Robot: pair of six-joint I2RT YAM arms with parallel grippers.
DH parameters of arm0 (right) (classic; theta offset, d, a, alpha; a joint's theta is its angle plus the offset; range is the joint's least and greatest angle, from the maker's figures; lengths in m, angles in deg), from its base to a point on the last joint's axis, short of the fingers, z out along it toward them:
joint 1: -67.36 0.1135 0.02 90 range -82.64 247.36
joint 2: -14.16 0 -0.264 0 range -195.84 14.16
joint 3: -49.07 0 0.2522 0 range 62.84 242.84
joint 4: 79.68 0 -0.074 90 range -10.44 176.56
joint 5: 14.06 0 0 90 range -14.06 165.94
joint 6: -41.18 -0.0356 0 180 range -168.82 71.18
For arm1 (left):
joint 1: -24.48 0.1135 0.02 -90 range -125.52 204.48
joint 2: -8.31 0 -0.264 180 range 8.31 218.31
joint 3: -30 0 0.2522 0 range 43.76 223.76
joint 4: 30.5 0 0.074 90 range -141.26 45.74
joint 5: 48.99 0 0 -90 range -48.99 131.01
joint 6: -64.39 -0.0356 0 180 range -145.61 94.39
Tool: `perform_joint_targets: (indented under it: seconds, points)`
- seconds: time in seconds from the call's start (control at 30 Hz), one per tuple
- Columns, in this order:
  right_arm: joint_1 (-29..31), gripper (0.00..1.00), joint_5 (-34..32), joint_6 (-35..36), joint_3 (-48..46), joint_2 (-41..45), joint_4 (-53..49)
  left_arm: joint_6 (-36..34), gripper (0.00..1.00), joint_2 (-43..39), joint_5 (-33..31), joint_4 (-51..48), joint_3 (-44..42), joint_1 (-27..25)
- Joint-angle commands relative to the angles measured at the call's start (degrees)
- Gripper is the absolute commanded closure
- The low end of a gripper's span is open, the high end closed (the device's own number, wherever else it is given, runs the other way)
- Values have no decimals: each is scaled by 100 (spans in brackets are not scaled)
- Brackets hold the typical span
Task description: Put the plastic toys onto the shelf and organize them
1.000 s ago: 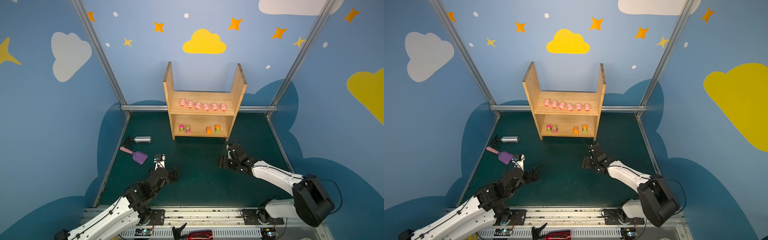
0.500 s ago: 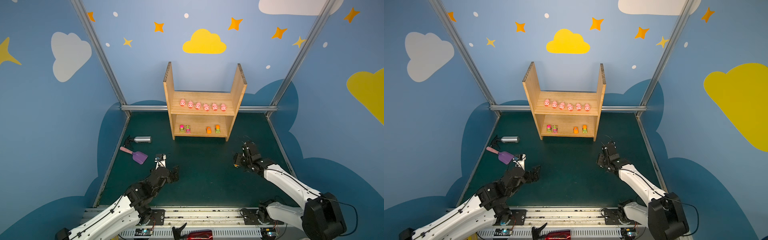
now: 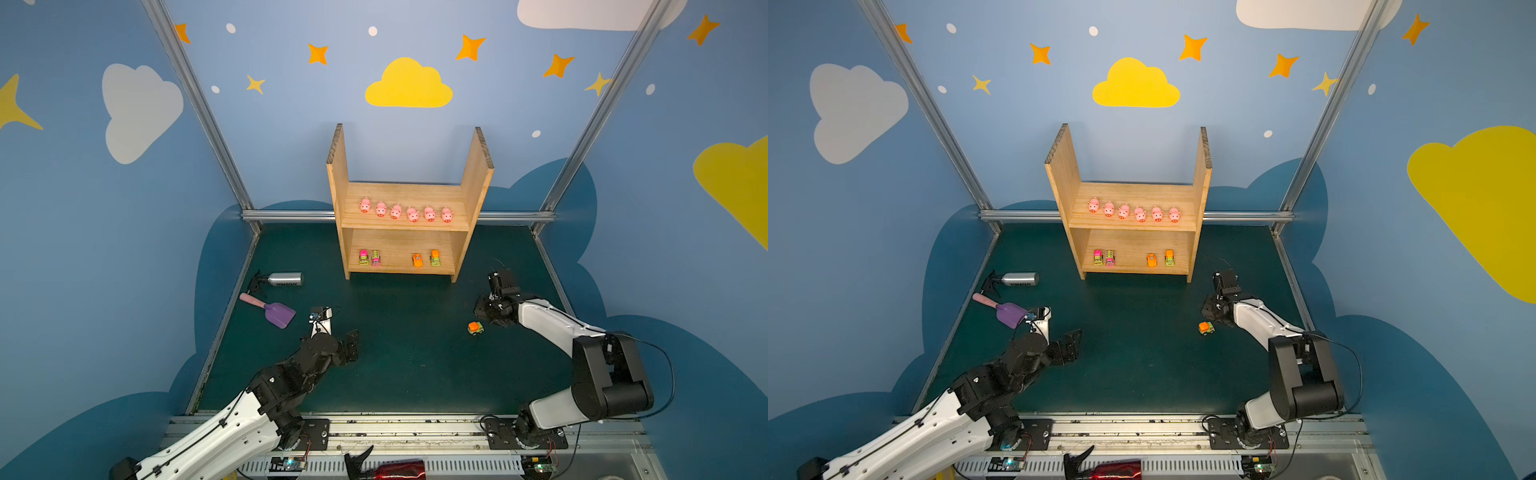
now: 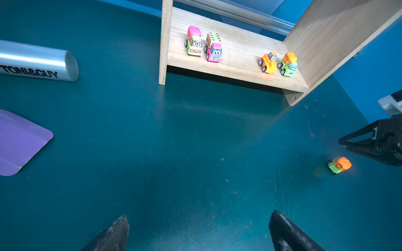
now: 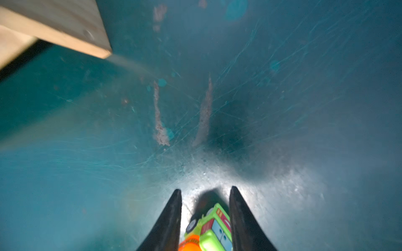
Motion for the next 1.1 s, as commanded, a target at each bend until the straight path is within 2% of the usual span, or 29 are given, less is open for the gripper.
perform_joint_targets:
  seconds: [0.0,0.27,0.73,1.07]
  points:
    - [-18,64,64,165,203,-251,-63,-111,0,68,-5,137,50,31]
    - [2,65,74,201,-5,-367,-18,-155,0,25,-1,138,6,71]
    - [399,64,9,-110,-837,601,-345,-182,0,-17,154,252,-56,168]
    - [1001,64,-207,-596,-1127,1249,-846,-140,0,-260,205,158,-109,169]
